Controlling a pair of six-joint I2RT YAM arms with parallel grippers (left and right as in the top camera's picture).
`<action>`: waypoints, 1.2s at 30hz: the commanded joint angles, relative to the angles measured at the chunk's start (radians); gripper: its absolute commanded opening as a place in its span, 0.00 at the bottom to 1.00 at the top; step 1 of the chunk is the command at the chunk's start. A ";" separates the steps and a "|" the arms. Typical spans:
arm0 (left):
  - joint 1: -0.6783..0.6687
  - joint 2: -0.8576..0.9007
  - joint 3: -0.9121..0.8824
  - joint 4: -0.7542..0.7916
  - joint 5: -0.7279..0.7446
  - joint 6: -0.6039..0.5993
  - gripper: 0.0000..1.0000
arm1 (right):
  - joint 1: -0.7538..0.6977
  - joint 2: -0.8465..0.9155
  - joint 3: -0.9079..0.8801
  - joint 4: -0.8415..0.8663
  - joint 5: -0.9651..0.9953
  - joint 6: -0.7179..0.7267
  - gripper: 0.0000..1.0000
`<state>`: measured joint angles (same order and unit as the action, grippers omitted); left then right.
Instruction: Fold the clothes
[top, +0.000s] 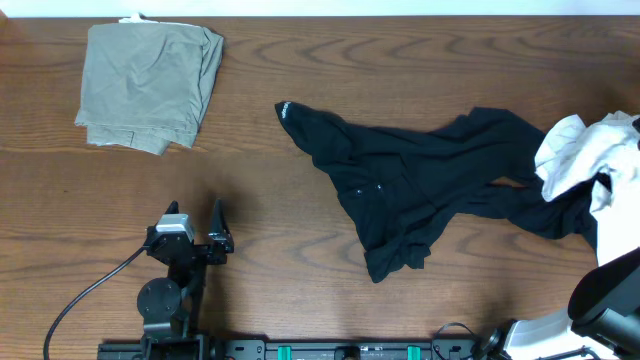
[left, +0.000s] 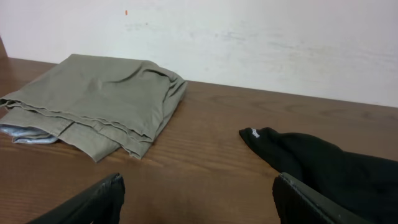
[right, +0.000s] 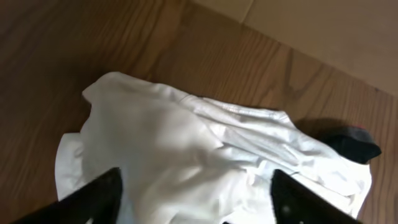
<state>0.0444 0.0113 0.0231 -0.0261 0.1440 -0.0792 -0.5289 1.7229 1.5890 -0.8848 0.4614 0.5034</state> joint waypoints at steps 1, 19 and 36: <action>0.004 -0.001 -0.018 -0.033 0.021 -0.009 0.78 | -0.008 -0.004 0.034 -0.026 -0.010 -0.008 0.77; 0.004 -0.001 -0.018 -0.033 0.021 -0.009 0.78 | 0.187 -0.004 -0.013 -0.340 -0.615 -0.160 0.87; 0.004 -0.001 -0.018 -0.033 0.021 -0.009 0.78 | 0.211 -0.004 -0.462 -0.089 -0.451 0.088 0.94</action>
<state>0.0444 0.0113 0.0231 -0.0261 0.1440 -0.0792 -0.3122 1.7233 1.1381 -0.9836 -0.0250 0.5598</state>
